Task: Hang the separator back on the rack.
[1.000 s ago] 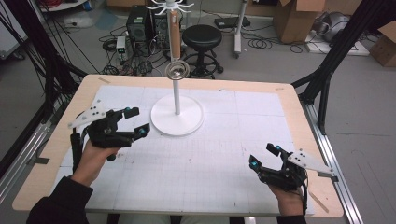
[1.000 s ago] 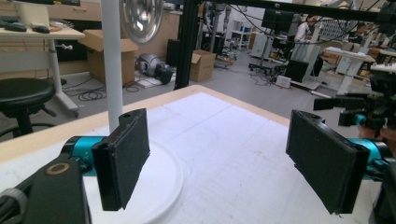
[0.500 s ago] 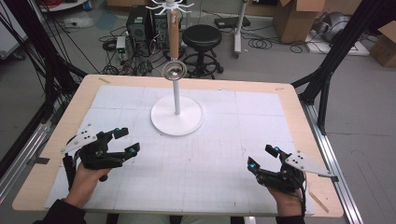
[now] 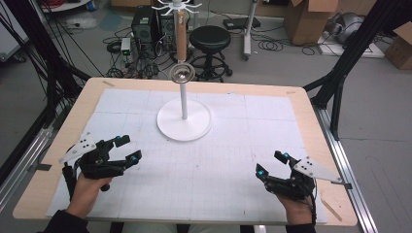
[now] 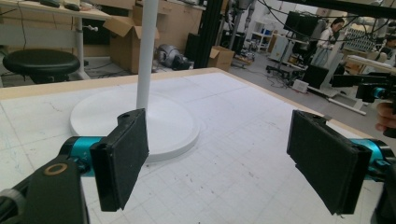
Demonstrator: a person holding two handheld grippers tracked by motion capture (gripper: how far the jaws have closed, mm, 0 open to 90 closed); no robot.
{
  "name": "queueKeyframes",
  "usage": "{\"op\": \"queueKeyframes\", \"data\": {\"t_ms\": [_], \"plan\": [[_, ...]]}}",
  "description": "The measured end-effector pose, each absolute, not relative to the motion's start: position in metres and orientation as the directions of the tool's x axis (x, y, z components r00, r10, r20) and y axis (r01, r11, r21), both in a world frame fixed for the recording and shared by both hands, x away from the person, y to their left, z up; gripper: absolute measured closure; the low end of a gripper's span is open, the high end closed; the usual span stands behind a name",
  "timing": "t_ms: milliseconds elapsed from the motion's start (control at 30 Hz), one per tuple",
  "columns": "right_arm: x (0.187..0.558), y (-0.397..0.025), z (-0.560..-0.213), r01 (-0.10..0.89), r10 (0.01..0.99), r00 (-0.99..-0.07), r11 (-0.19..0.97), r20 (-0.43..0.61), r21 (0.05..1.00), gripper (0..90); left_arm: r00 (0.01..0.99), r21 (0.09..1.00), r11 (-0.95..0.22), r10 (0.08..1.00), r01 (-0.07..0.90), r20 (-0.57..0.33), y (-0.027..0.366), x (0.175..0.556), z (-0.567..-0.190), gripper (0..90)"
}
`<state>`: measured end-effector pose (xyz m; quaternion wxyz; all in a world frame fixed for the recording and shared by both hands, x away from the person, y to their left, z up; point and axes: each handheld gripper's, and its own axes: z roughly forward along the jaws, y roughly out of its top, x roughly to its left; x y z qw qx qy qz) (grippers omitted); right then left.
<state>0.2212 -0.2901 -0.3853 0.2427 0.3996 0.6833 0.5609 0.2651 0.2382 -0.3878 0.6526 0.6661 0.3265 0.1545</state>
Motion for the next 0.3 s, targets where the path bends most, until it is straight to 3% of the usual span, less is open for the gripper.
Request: {"op": "queueKeyframes", "data": {"t_ms": [300], "plan": [[0.2216,-0.2915,-0.3854,0.271,0.821,-0.560,0.048,0.116,0.961,17.0,0.740,0.971,0.063,0.637,0.232,-0.218,0.2391,0.2654,-0.3877,21.1]]}}
